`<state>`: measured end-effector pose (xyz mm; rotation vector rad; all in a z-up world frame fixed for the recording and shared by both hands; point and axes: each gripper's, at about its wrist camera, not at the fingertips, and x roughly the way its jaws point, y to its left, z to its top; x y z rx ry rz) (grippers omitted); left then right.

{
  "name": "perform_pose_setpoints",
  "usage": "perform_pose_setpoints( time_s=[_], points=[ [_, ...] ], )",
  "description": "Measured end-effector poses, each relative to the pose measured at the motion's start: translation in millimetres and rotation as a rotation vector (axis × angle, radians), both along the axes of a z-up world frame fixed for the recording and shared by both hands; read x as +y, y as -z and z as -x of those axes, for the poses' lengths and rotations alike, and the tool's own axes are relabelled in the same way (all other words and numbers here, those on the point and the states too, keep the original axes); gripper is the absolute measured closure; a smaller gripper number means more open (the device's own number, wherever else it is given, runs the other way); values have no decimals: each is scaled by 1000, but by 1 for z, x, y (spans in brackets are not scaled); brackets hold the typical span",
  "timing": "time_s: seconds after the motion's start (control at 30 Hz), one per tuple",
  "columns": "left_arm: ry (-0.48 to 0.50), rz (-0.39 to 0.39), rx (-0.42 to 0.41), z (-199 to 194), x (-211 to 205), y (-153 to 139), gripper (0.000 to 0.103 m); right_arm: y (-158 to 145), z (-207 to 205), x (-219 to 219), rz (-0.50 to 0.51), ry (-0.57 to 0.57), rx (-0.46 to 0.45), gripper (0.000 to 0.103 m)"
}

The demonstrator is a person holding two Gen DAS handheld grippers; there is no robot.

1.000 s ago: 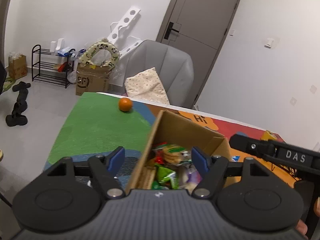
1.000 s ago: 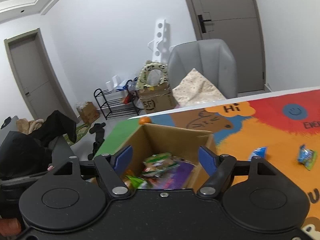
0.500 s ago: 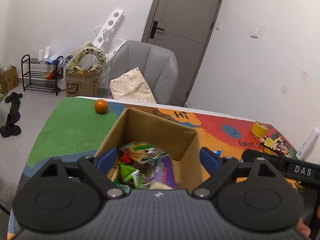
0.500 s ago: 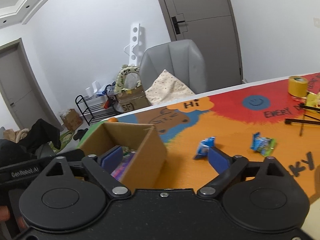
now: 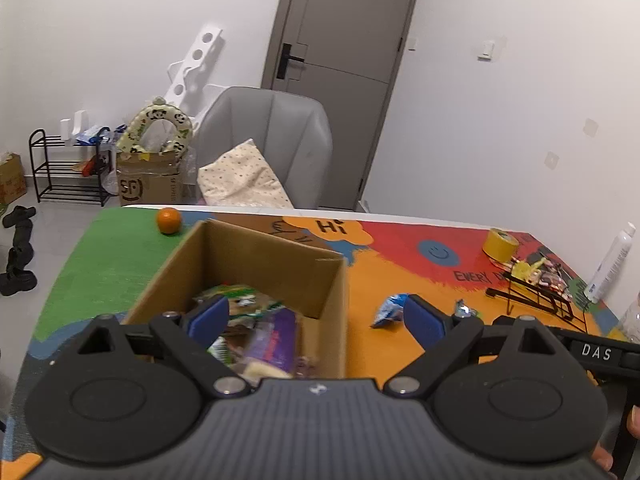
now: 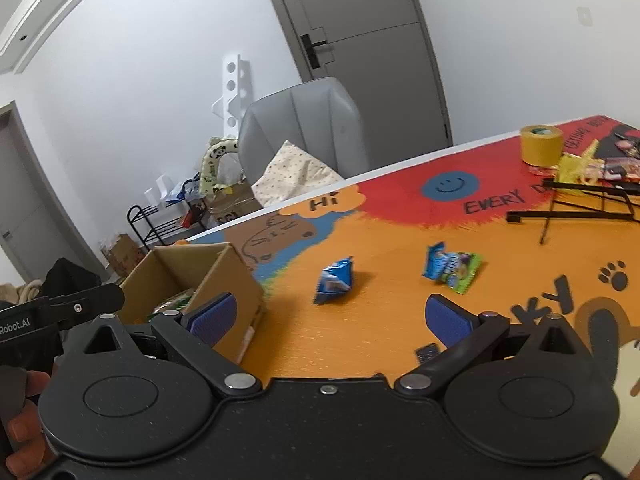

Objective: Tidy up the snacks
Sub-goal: 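Withdraw both tools from the box toward the two blue candies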

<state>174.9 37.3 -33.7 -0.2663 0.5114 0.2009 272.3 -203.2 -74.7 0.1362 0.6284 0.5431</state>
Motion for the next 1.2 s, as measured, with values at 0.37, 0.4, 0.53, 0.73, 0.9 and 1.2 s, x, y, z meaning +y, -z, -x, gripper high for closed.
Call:
perform_pose_setpoints(
  time_s=[0.37,0.4,0.53,0.73,0.9,1.2],
  points=[
    [81,-6,15,-26,-45,6,10,11,-8,-43,-12,53,13,0],
    [88,-7,17,-28,-49,7,10,12,-8,-47,-10,57,15,0],
    [123,-8,28,-39,-64,12,10,12,-10,-60,-26,67,12,0],
    [173,-10,39,-55,-81,17,10,19,-16,-79,-45,126,19,1],
    [220,-15,46,-67,-93,27,10,32,-25,-85,-52,144,43,13],
    [179,-16,81,-98,-94,50,12,51,-55,-82,-87,116,93,20]
  ],
)
